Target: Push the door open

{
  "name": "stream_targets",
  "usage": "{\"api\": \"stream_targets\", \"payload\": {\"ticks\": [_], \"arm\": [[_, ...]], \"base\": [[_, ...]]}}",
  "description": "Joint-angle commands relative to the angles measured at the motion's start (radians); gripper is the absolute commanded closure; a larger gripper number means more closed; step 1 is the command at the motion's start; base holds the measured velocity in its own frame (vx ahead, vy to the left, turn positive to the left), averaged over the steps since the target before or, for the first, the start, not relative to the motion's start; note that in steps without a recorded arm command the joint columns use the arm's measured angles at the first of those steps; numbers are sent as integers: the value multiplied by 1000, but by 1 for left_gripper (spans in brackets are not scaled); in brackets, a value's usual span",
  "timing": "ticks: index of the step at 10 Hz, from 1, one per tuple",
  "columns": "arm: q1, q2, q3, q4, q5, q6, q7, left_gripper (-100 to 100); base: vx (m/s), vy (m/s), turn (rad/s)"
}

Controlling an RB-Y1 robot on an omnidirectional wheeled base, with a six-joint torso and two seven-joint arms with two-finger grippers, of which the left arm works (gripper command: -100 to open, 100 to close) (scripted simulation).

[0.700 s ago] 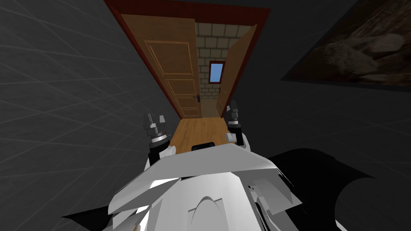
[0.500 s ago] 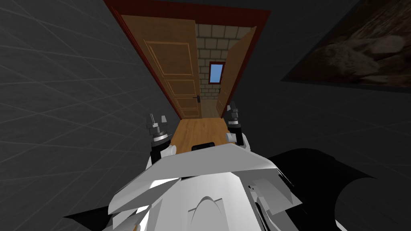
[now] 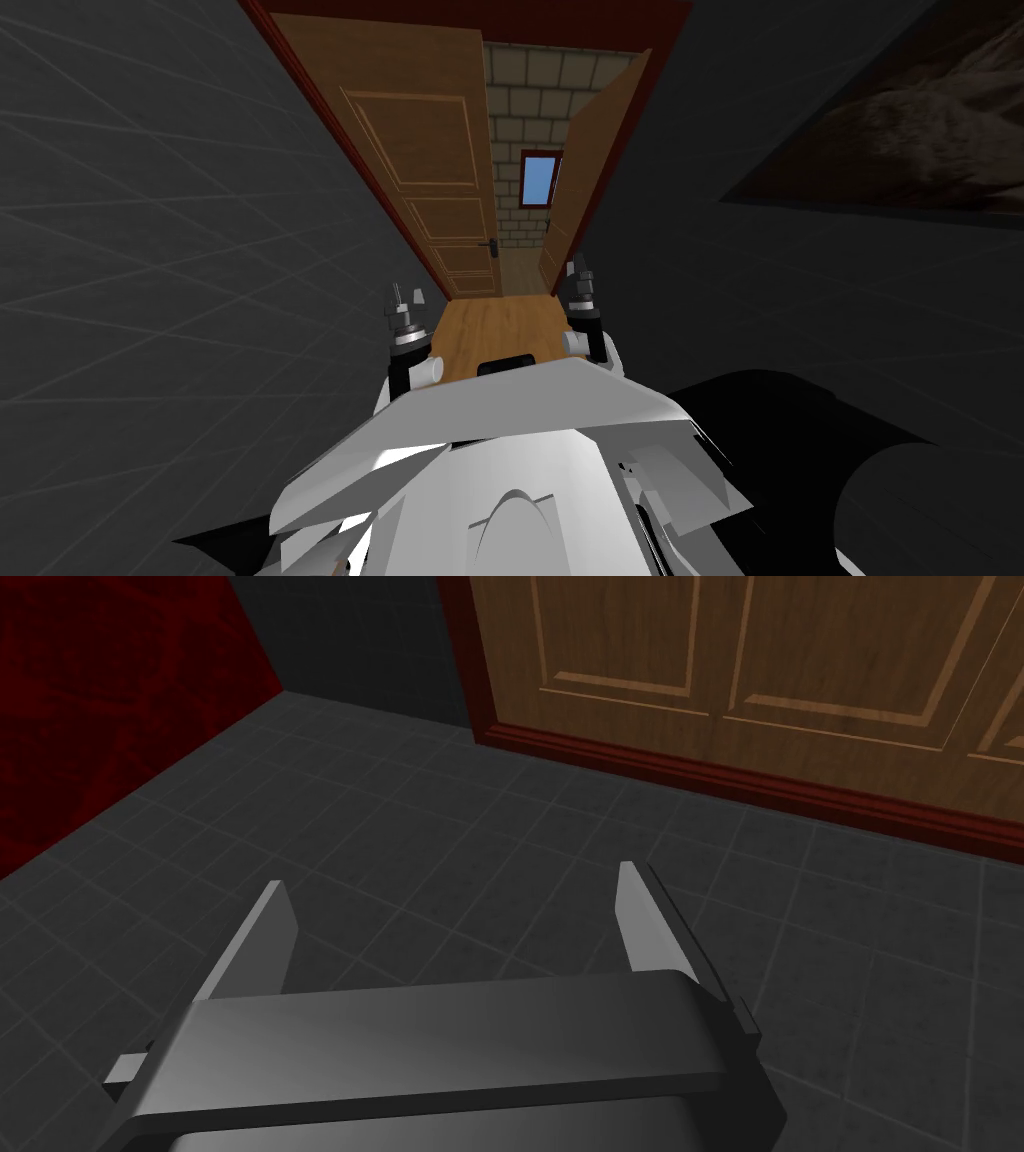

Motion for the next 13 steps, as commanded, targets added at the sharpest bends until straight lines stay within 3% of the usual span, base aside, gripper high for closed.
{"api": "stream_targets", "payload": {"ticks": [1, 13], "arm": [[-23, 4, -1, 31, 6, 6, -9, -100], [-205, 34, -4, 306, 62, 27, -66, -100]], "base": [[86, 2, -7], [91, -4, -12]]}}
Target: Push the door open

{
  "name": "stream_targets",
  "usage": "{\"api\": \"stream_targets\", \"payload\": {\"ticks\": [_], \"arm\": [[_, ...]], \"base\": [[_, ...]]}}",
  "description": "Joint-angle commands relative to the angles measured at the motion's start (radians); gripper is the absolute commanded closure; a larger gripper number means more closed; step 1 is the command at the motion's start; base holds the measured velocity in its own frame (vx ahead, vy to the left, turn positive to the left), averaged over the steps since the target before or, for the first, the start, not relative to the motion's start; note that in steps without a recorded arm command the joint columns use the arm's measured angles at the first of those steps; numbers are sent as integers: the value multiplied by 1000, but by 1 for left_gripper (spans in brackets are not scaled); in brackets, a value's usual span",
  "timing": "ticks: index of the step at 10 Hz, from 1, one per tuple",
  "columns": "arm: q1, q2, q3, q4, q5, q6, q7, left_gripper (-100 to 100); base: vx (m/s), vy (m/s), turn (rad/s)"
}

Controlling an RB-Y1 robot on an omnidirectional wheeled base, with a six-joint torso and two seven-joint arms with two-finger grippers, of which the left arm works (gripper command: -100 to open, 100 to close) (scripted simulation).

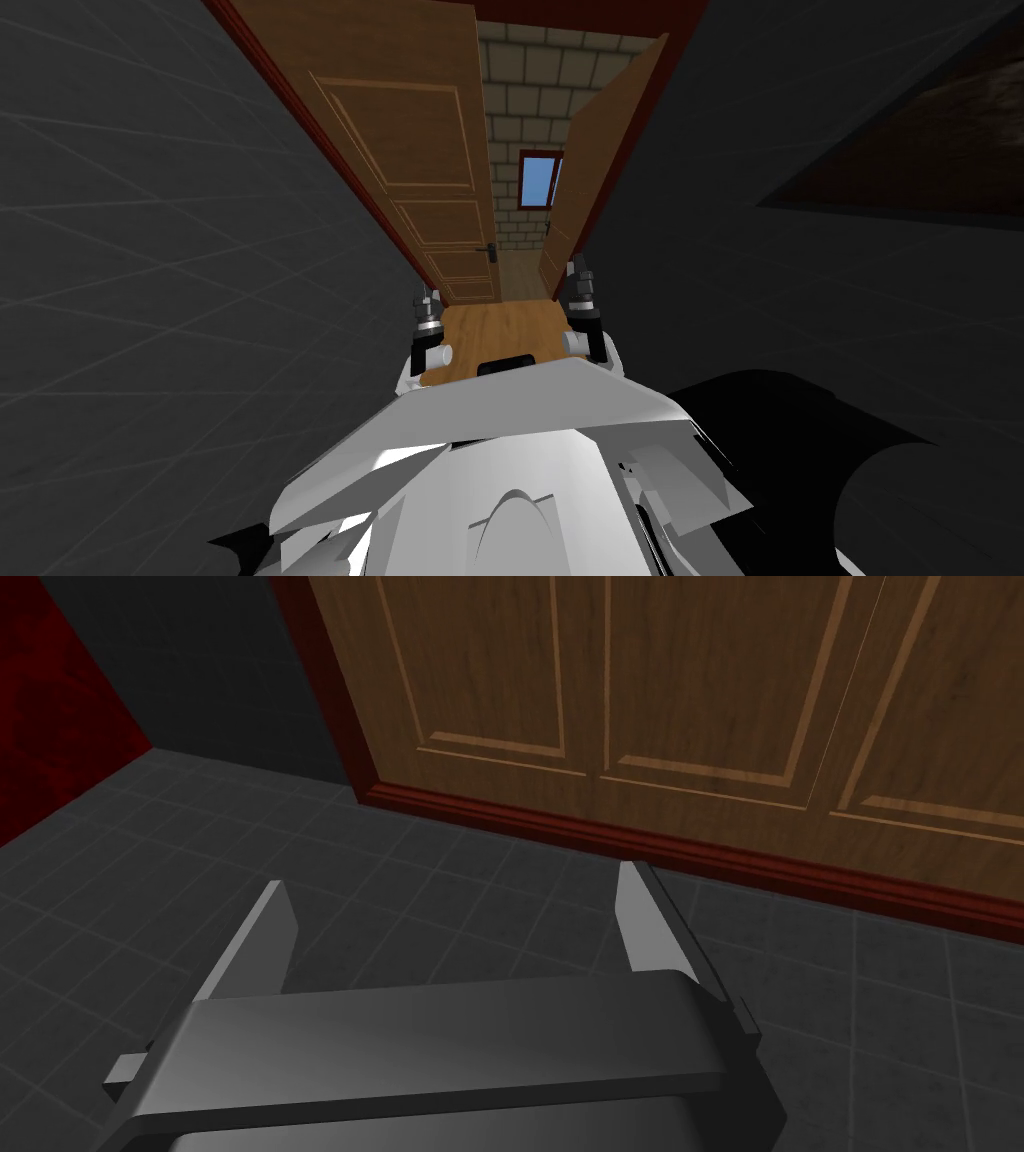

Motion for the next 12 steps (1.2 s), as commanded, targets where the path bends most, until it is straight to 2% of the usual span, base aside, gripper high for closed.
{"api": "stream_targets", "payload": {"ticks": [1, 12], "arm": [[-28, 4, 0, 46, 9, 1, -8, -100], [-227, 8, -3, 349, 71, 24, -70, -100]], "base": [[101, -11, -9], [99, -7, -14]]}}
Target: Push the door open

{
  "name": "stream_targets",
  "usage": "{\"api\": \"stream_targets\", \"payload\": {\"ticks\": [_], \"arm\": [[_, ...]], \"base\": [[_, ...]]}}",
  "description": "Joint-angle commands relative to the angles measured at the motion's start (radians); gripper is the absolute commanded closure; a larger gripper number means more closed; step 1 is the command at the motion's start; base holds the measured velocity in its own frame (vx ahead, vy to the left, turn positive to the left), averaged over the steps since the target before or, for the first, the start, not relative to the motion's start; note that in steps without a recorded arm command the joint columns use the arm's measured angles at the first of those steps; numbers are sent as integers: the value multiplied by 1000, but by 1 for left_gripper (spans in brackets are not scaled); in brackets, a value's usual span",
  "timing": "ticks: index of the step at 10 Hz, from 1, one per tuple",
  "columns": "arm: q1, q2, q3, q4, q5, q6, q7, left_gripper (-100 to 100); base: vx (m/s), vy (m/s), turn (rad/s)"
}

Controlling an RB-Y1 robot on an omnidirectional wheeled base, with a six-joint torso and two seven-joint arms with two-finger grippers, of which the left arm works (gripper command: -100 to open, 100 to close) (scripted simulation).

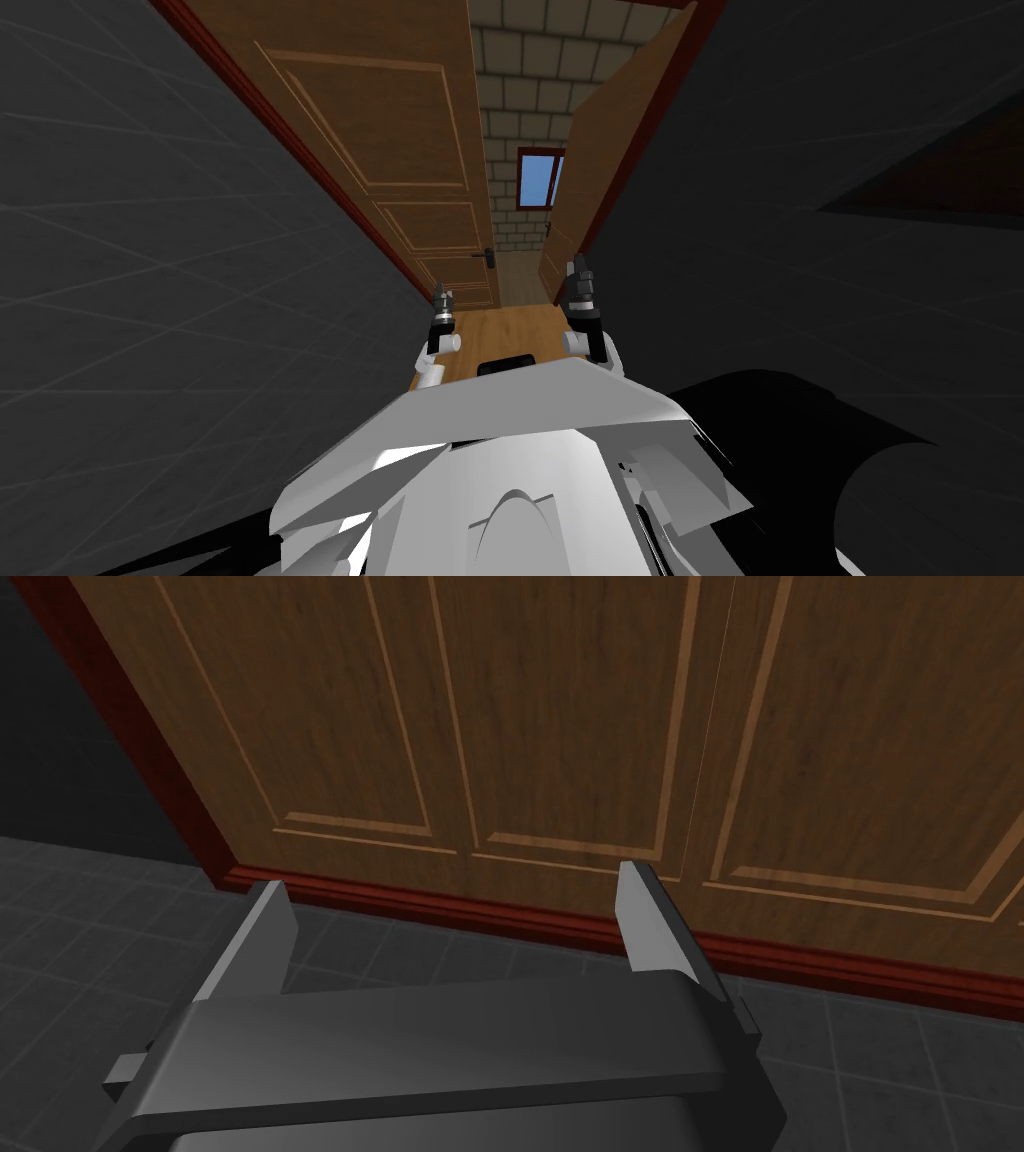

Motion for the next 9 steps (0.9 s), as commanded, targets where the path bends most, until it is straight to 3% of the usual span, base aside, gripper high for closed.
{"api": "stream_targets", "payload": {"ticks": [1, 9], "arm": [[-27, 2, 1, 36, 11, 12, -8, -100], [-170, -12, -2, 253, 55, 29, -53, -100]], "base": [[97, -4, -13], [97, -3, -14]]}}
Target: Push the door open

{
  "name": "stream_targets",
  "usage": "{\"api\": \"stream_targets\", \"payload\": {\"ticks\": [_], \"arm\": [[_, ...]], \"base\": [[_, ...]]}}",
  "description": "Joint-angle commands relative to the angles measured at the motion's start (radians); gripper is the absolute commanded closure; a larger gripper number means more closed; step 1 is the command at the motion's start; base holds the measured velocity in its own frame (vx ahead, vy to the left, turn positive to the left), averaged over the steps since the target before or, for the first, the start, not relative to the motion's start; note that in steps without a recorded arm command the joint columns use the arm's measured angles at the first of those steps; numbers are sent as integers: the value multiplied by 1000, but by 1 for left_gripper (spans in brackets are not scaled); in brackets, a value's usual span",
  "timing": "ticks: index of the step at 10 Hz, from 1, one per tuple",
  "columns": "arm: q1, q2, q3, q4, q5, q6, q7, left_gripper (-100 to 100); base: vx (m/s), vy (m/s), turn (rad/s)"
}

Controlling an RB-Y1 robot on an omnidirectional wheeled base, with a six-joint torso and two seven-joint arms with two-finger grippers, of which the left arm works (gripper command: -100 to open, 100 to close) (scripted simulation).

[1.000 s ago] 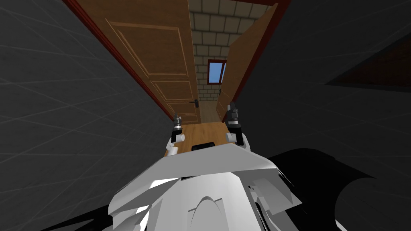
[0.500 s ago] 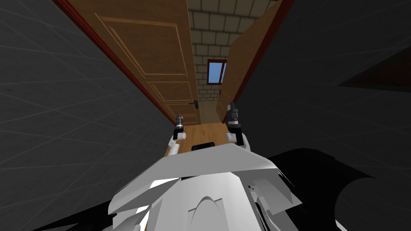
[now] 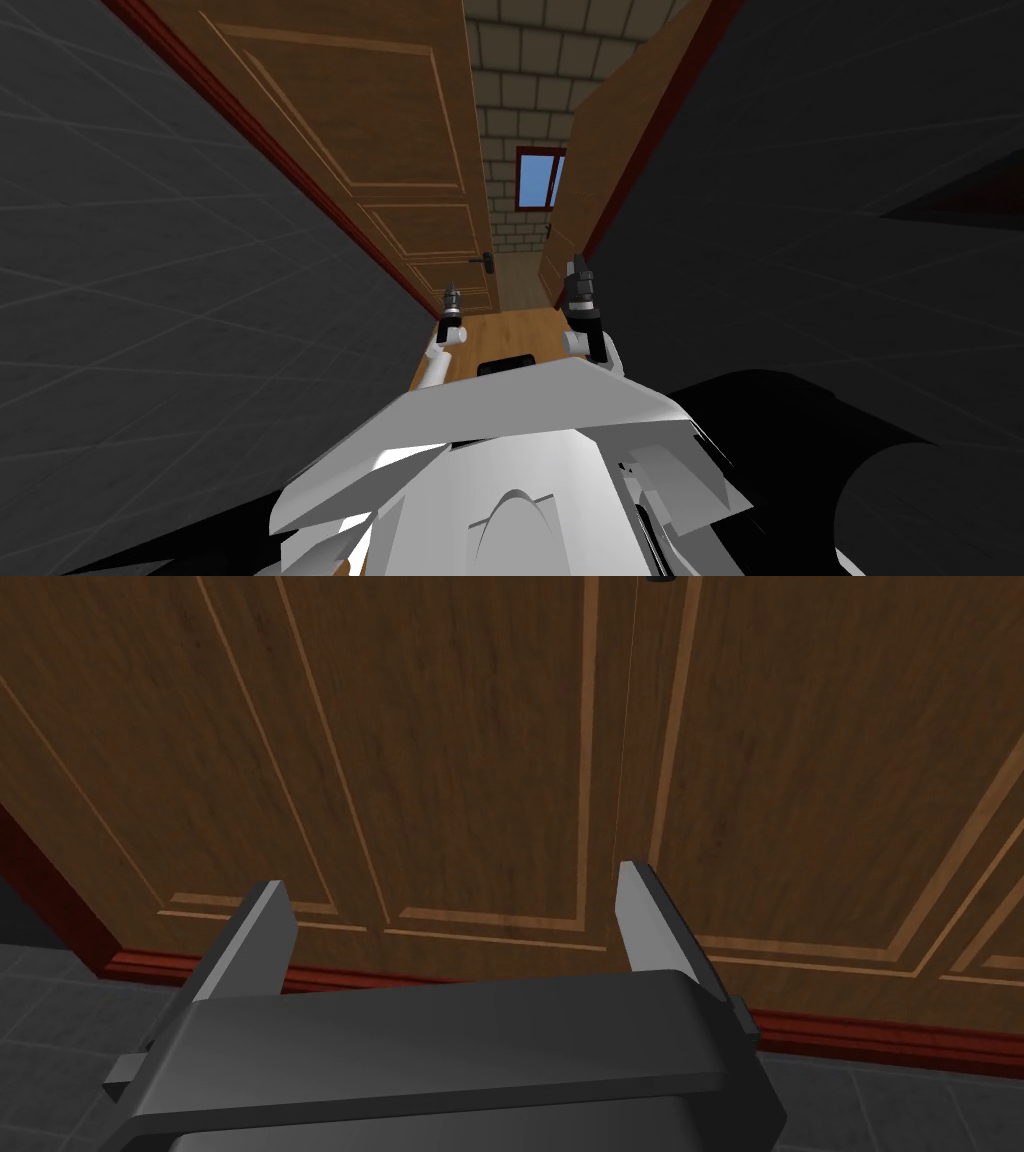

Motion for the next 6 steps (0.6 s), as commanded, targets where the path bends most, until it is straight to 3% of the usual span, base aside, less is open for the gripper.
{"api": "stream_targets", "payload": {"ticks": [1, 4, 6], "arm": [[-27, -3, 0, 40, 9, 5, -8, -100], [-77, -12, -1, 116, 24, 11, -24, -100], [-92, -16, -1, 140, 29, 13, -29, -100]], "base": [[97, -5, -14], [103, -2, -12], [53, -4, -5]]}}
